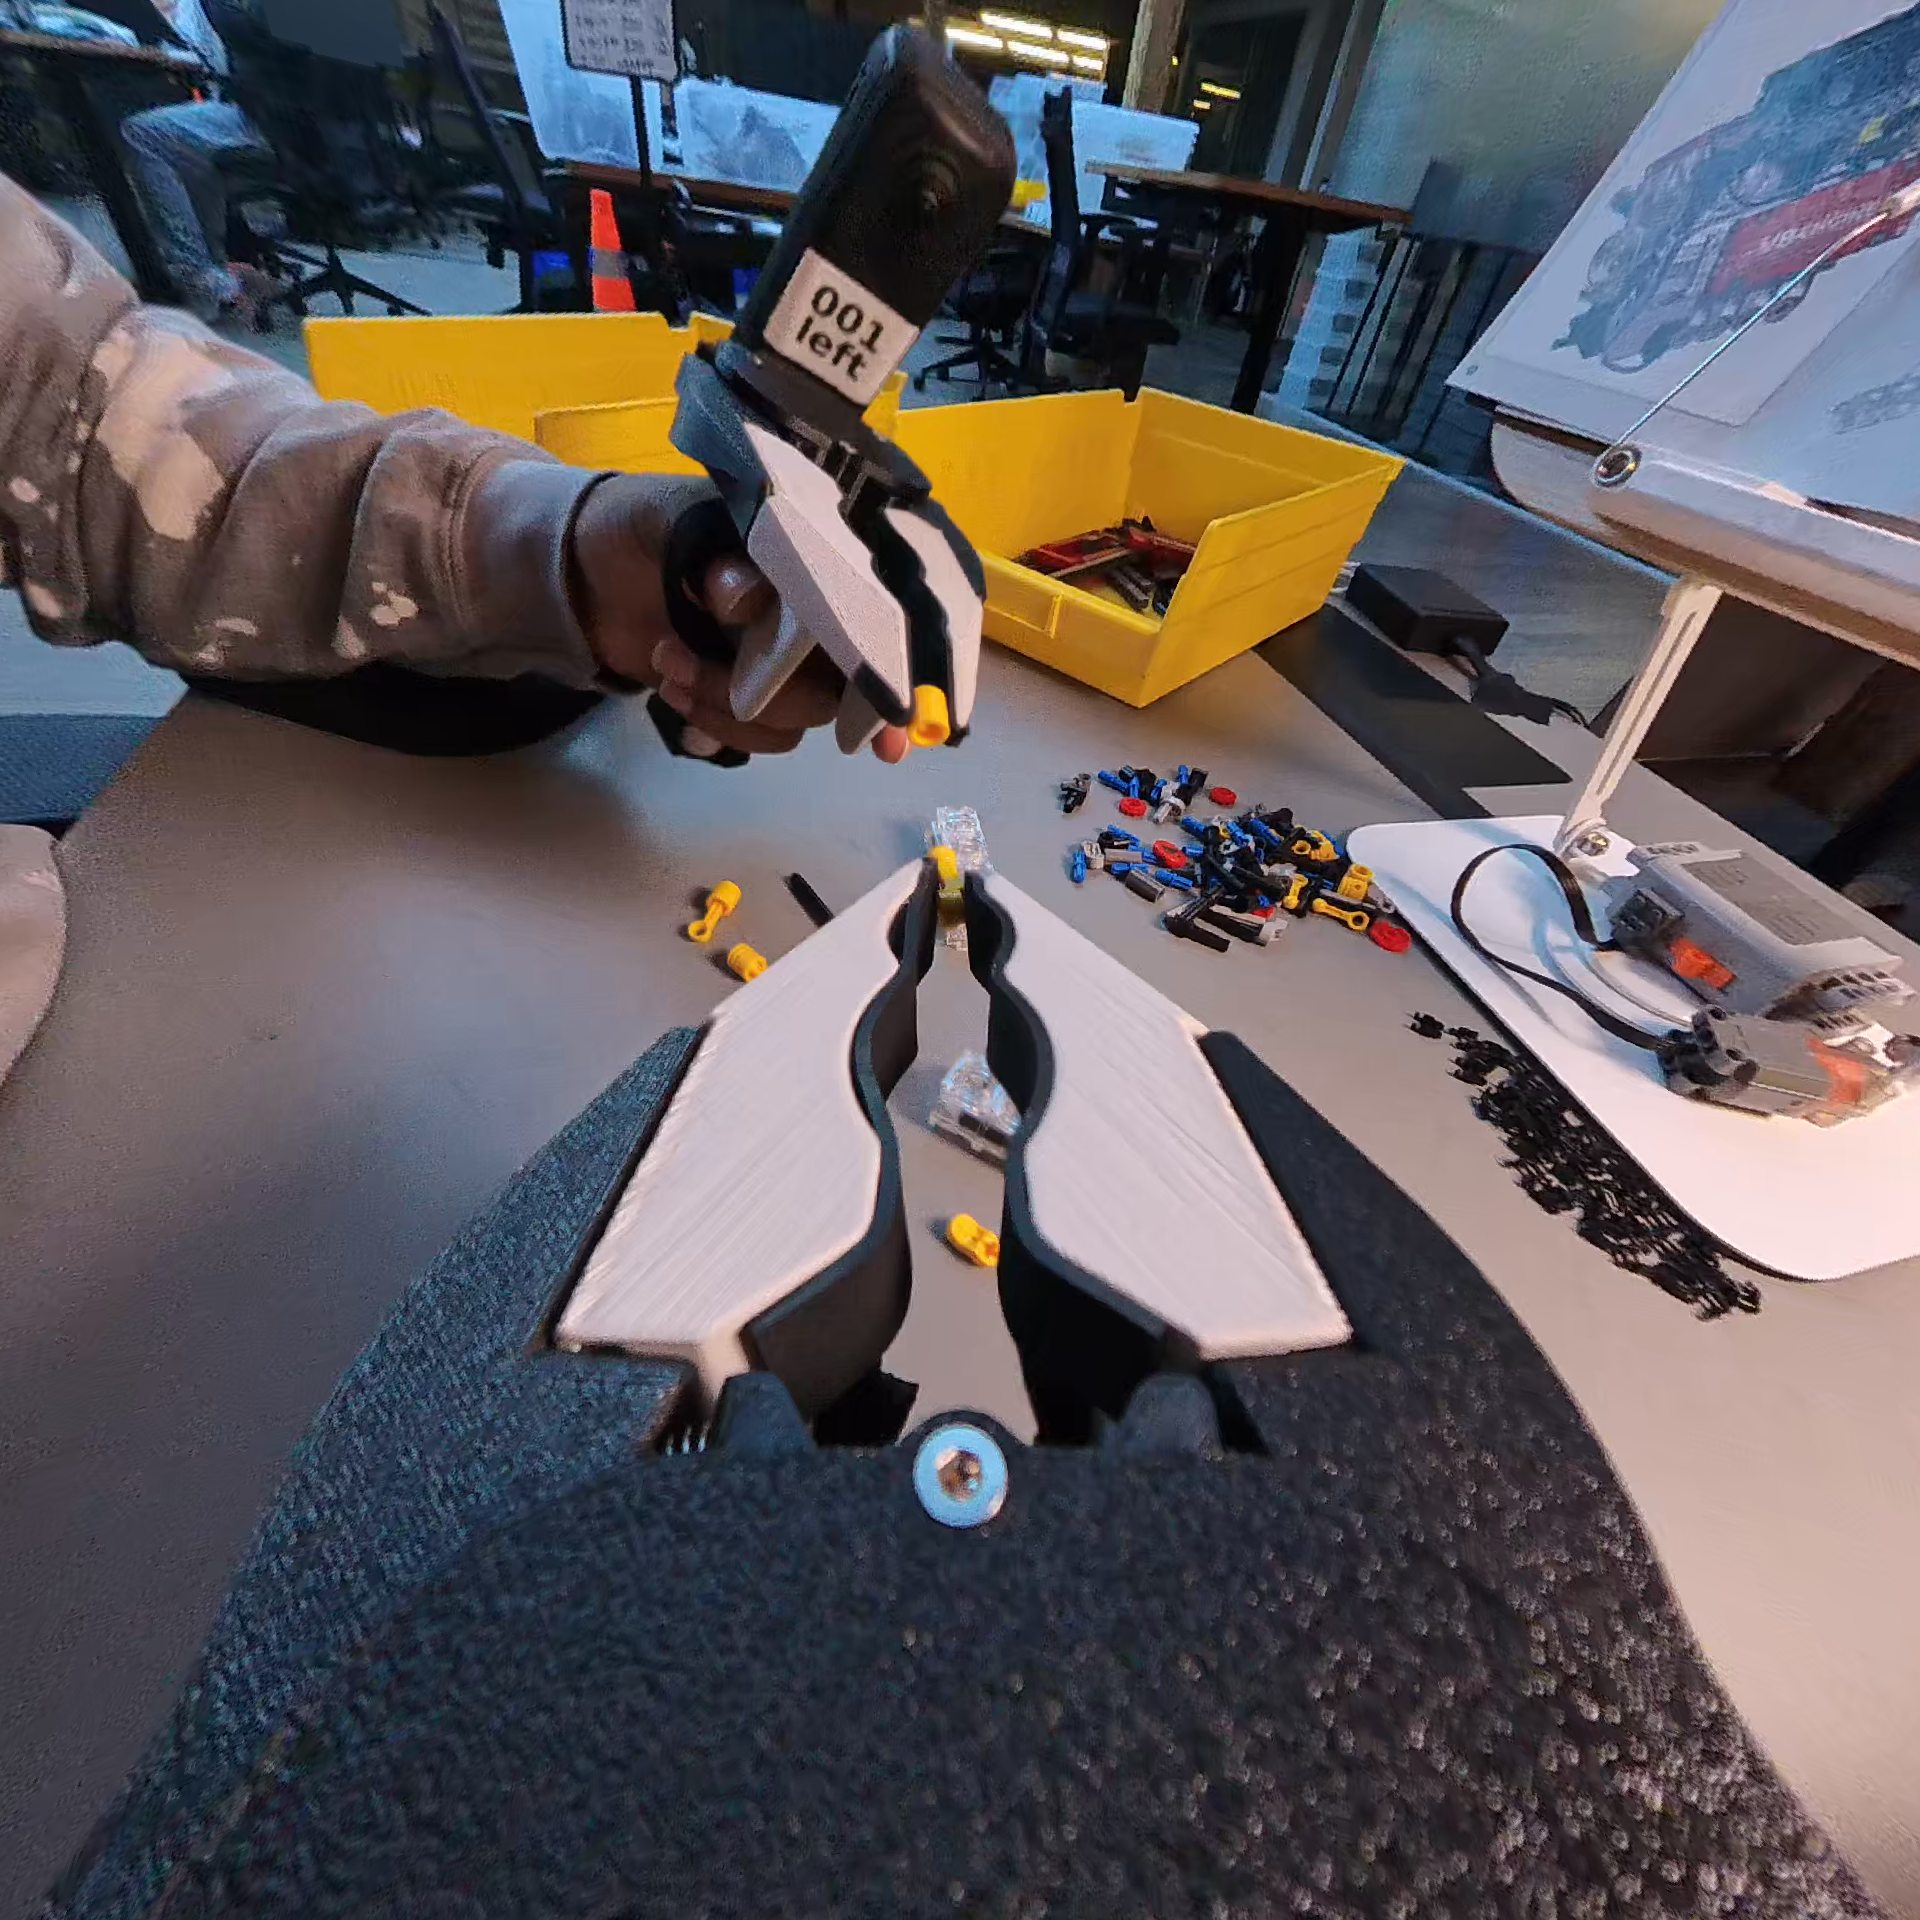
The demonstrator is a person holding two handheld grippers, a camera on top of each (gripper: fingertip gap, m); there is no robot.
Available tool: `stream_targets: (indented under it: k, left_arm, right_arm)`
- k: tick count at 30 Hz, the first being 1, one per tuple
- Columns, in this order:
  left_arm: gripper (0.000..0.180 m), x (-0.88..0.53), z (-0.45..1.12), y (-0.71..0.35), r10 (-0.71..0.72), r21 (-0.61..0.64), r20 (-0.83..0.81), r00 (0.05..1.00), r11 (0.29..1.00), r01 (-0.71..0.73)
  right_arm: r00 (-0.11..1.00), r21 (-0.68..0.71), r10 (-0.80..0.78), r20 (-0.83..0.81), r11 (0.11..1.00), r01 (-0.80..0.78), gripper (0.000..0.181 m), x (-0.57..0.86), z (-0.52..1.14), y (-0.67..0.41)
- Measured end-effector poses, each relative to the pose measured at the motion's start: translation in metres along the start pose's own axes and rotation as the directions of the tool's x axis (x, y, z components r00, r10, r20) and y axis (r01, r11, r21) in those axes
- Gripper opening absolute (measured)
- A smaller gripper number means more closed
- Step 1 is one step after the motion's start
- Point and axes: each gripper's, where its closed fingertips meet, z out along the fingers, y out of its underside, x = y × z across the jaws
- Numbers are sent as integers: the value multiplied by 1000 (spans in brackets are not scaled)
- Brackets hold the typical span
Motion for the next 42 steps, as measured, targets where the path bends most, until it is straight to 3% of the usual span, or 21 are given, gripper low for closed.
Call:
stream_targets:
  k: [4, 17, 28, 42]
  left_arm:
    - [7, 13, -13, -9, -71, 180, -58, 996, 980, 81]
    - [6, 10, -37, -25, -152, 380, -186, 971, 900, 214]
    - [6, -6, -30, -44, -117, 425, -186, 976, 885, 187]
    - [6, 2, -24, -21, -123, 351, -177, 976, 919, 180]
  right_arm:
    - [1000, 14, -2, 11, 1000, 2, 4, -8, 11, 0]
    - [998, 123, 16, -57, 992, -9, 4, 13, 58, -48]
    - [999, 149, 34, -39, 988, -28, 4, 9, 53, -33]
    - [998, 145, 27, -65, 989, -17, 4, 8, 47, -29]
